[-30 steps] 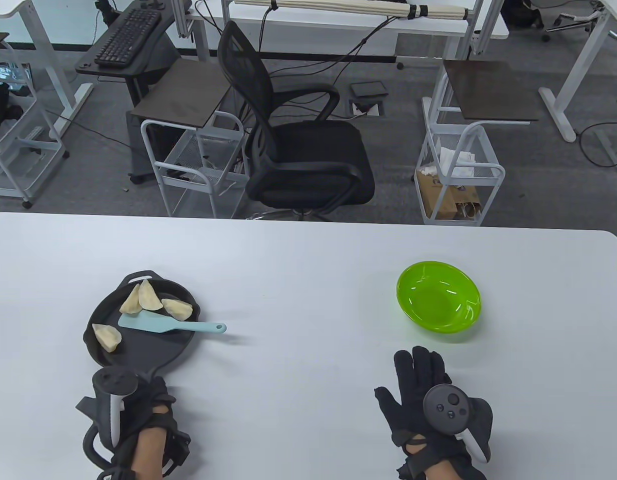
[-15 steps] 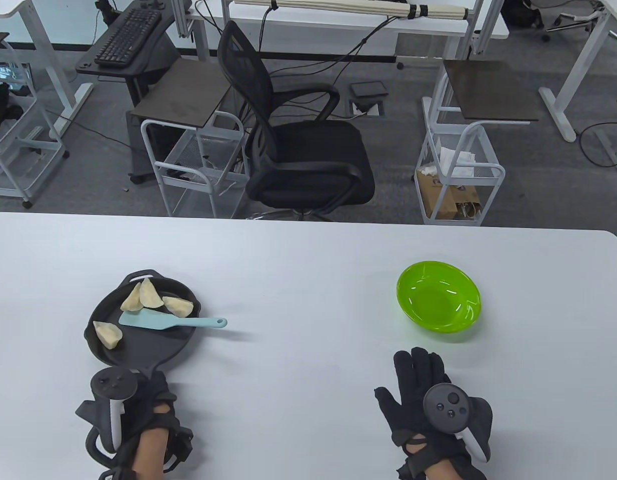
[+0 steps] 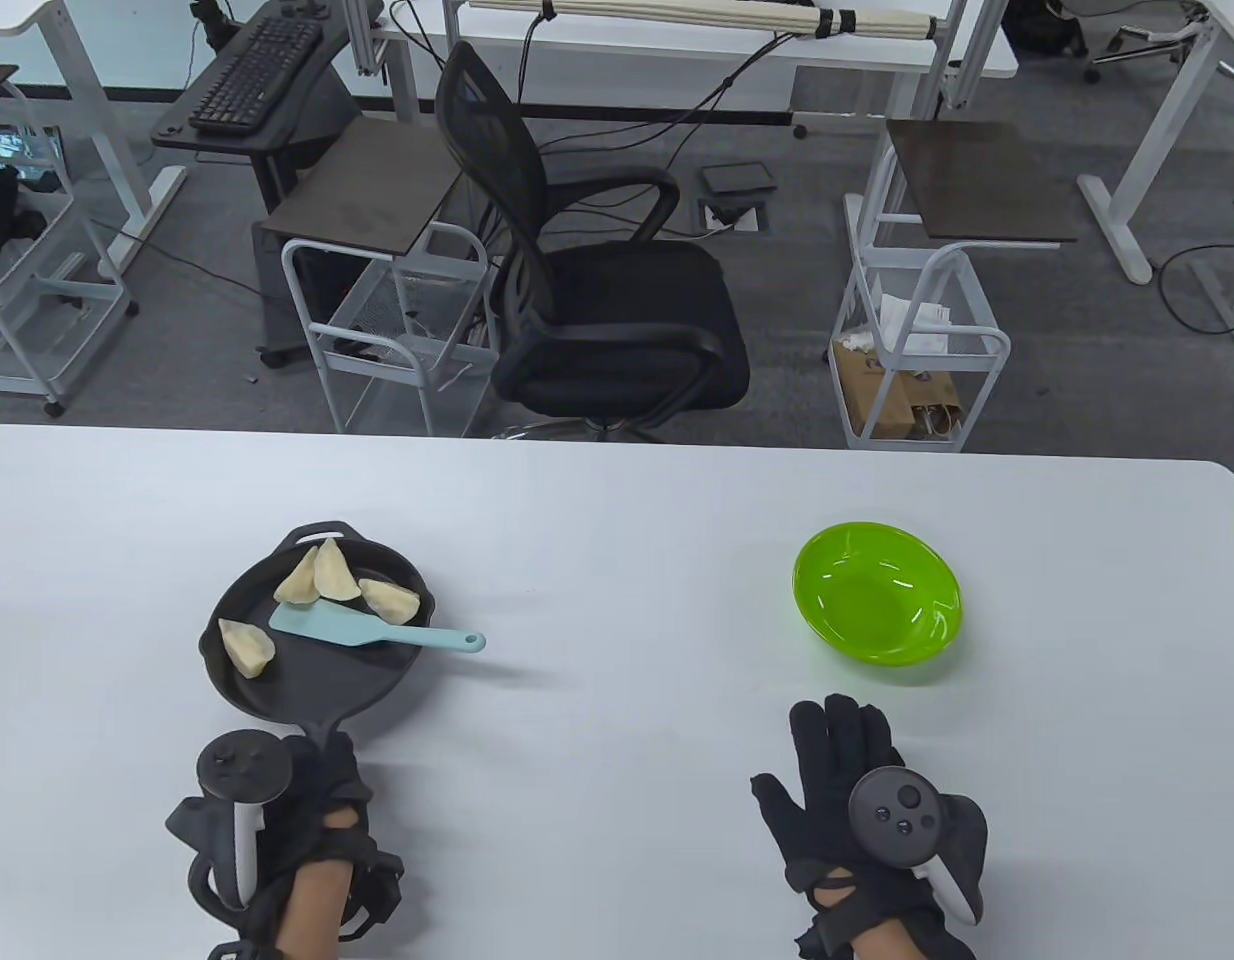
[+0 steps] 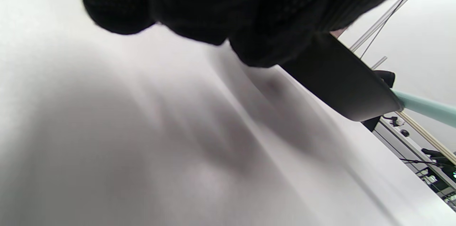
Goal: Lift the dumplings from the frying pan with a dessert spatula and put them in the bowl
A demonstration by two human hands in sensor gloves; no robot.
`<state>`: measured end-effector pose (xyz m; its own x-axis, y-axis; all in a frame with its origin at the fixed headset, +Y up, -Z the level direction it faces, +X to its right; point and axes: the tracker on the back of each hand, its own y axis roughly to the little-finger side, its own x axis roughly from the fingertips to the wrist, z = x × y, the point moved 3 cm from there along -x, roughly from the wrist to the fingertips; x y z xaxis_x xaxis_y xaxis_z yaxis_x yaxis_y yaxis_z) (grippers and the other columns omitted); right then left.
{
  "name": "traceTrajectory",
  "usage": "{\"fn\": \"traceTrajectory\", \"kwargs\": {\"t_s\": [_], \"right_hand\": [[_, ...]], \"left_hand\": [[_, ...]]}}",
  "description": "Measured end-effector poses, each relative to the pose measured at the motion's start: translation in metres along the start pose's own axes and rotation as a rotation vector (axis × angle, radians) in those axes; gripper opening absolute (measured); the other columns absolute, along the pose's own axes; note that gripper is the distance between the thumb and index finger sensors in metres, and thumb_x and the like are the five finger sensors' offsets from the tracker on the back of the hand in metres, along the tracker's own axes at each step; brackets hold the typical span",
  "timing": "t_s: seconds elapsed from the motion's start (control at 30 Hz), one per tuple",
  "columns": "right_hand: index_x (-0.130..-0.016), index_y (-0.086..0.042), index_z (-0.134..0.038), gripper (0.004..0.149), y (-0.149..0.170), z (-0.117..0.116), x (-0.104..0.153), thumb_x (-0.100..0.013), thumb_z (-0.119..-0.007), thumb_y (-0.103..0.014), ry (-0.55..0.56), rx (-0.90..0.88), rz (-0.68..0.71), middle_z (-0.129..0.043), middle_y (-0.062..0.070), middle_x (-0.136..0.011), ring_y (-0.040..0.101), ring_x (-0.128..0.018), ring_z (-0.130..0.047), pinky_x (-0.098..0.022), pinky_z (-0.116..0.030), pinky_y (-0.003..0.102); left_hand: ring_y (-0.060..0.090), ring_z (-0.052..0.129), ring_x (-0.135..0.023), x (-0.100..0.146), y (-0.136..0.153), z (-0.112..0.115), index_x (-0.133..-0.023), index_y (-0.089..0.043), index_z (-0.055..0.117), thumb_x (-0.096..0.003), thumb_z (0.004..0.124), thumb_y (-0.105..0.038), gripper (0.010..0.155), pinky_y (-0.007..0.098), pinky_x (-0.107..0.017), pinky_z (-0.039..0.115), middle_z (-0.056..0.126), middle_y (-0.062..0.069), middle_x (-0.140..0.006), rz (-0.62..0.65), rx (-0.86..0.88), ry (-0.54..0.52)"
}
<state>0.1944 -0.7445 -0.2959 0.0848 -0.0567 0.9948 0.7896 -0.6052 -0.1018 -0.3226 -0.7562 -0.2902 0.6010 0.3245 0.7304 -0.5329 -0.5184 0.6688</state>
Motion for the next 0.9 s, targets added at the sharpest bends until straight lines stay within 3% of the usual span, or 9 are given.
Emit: {"fn": "traceTrajectory", "kwargs": {"t_s": [0.9], "right_hand": [[-0.111,-0.017,-0.030,0.076,0.000,0.001,0.000,-0.057,-0.071,-0.053,0.001,0.005,-0.004,-0.011,0.019,-0.114,0.055,-0.101,-0.003,-0.072,-0.011,0.070]], "left_hand": [[0.011,0.098,-0.023,0.050,-0.043,0.038,-0.092,-0.017,0.073,-0.0469,0.078,-0.057,0.061,0.045,-0.050,0.082,0.105,-0.014,-0.044,0.187,-0.035,0.240]]}}
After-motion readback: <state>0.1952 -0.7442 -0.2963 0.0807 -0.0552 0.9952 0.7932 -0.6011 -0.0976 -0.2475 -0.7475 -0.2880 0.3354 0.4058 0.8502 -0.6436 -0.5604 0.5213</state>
